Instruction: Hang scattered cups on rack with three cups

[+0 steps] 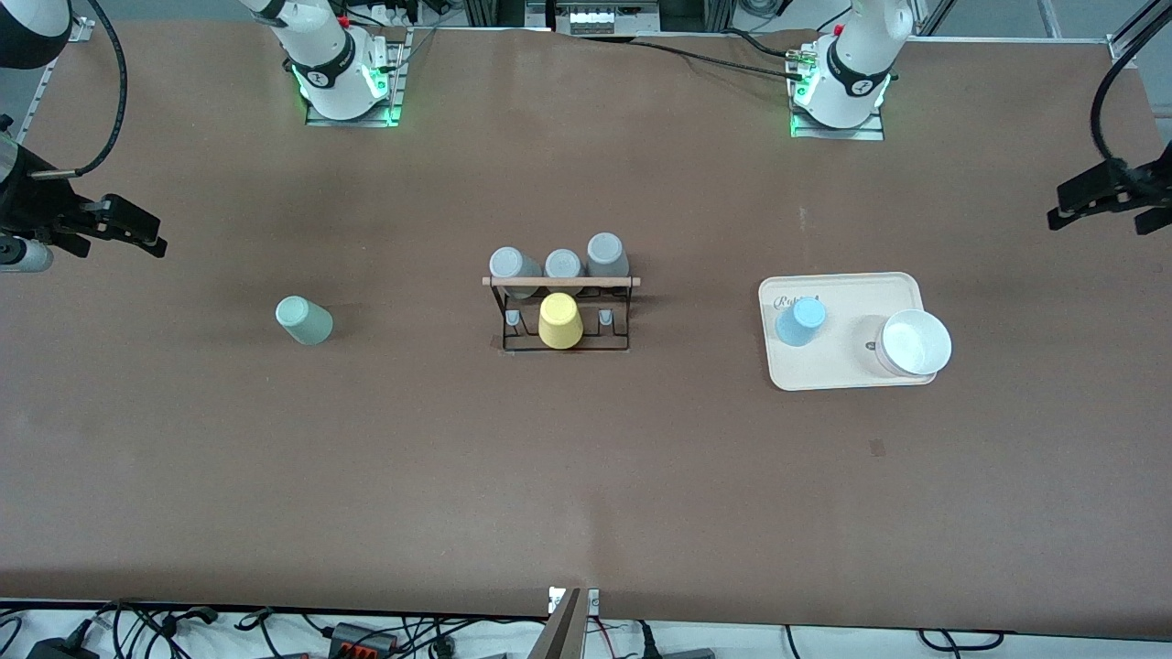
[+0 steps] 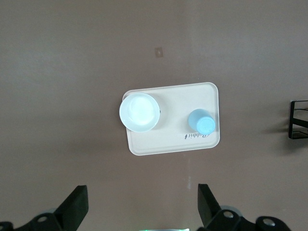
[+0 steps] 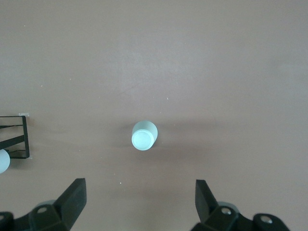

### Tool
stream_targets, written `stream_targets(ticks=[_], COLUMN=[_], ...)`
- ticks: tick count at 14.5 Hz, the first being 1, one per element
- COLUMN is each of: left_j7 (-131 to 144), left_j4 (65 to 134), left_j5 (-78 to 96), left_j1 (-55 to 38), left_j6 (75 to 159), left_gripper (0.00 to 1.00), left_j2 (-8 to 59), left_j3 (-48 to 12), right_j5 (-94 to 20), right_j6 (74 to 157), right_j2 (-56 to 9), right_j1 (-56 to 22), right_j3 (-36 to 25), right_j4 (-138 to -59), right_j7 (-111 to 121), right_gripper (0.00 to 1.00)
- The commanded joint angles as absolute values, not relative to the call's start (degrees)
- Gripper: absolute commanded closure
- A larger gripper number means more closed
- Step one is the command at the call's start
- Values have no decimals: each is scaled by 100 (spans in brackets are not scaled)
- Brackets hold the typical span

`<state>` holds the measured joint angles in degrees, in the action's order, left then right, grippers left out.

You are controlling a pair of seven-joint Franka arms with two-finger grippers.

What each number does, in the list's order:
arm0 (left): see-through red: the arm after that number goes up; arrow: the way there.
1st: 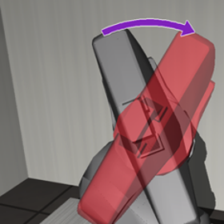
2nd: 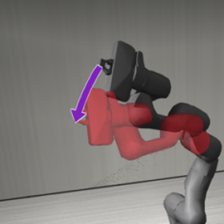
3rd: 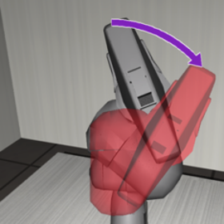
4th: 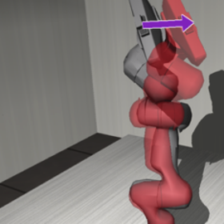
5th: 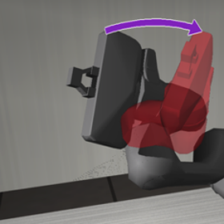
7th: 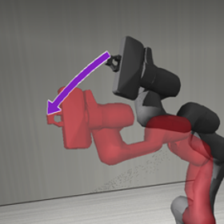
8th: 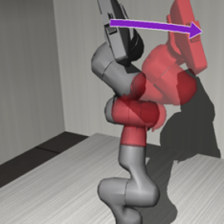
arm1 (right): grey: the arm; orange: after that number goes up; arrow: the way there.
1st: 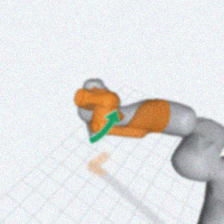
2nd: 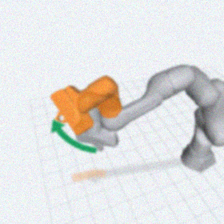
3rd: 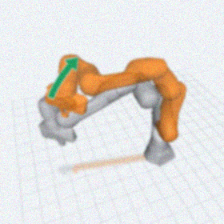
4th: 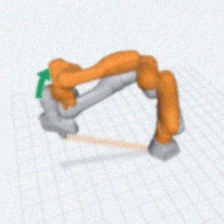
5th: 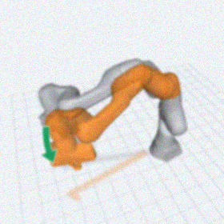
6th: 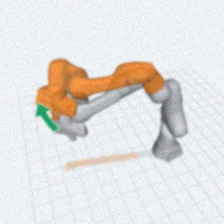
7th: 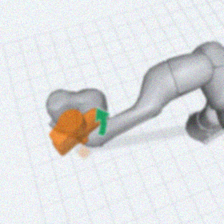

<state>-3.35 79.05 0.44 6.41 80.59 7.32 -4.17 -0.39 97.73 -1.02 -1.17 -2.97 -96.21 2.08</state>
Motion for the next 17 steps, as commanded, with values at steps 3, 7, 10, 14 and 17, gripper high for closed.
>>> stream_targets(ticks=[3, 7, 10, 14, 17], left_j7=[720, 879, 992, 1825, 2171], left_j4=[8715, 10226, 11142, 12180, 12305], left_j5=[79, 97, 132, 132, 132], left_j1=[308, 308, 272, 255, 255], left_j6=[8558, 10024, 11106, 12855, 13253], left_gripper=[0, 0, 0, 0, 0], left_j2=[1011, 940, 967, 1221, 1520], left_j3=[-755, -1046, -1150, -1405, -1538], right_j5=[26, 9, -26, 26, 44], right_j6=[9853, 9853, 9818, 9800, 9861], right_j2=[-105, -307, -308, -290, -342], right_j1=[-132, -158, -141, -149, -132], right_j3=[-281, -264, -272, -272, -272], right_j4=[-9721, -9625, -9606, -9606, -9606], right_j7=[220, 220, 220, 229, 229], right_gripper=[0, 0, 0, 0, 0])
